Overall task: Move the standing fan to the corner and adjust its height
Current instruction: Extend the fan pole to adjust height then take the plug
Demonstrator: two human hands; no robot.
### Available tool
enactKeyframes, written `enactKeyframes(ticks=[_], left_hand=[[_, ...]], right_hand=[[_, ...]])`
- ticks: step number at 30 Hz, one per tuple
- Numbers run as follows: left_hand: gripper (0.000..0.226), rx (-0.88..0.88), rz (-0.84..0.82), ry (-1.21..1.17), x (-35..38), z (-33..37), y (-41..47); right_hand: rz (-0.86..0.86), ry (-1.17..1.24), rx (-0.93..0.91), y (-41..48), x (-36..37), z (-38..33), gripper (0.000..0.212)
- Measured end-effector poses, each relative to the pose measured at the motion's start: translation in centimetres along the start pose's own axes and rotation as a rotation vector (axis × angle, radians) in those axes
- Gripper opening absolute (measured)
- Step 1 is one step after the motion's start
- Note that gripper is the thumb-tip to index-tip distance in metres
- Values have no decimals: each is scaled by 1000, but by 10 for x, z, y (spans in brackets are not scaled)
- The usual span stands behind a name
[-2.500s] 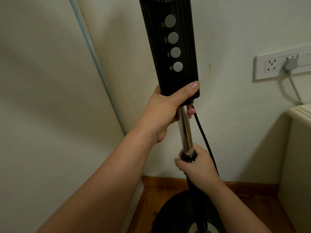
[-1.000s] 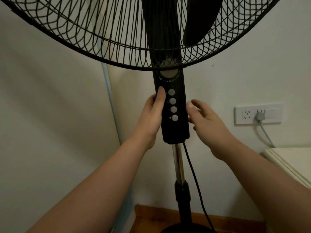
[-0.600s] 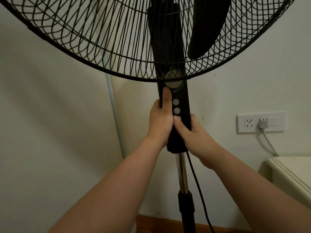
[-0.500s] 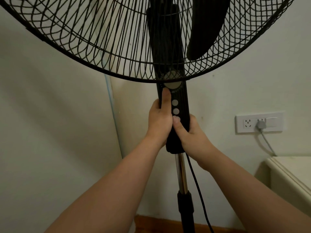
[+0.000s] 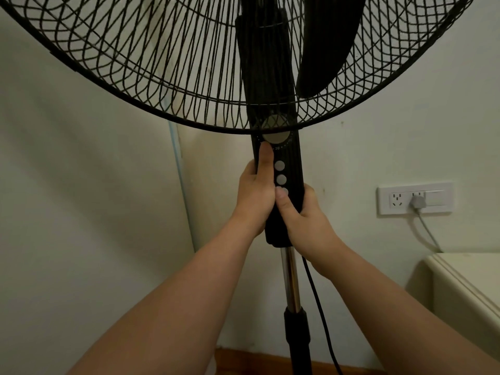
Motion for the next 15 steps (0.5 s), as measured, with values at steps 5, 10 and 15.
enactKeyframes(ticks=[5,10,15], left_hand=[[58,-4,-7,-12,-1,1,-1],[60,0,0,12,-1,1,-2],[63,20,23,14,-3,-1,-5]], right_hand=[[-5,11,-2,-3,2,-2,13],[-1,26,12,-2,-1,-1,9],[24,-8,33,-2,-5,5,22]])
Point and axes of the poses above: each hand's wrist, its own y-axis towards the middle knuckle, its own x-axis out of the palm, z = x × y, the point moved 8 cm from there along y, towards the middle knuckle, and after that the axes turned 15 degrees about z, right-handed, at the moved point
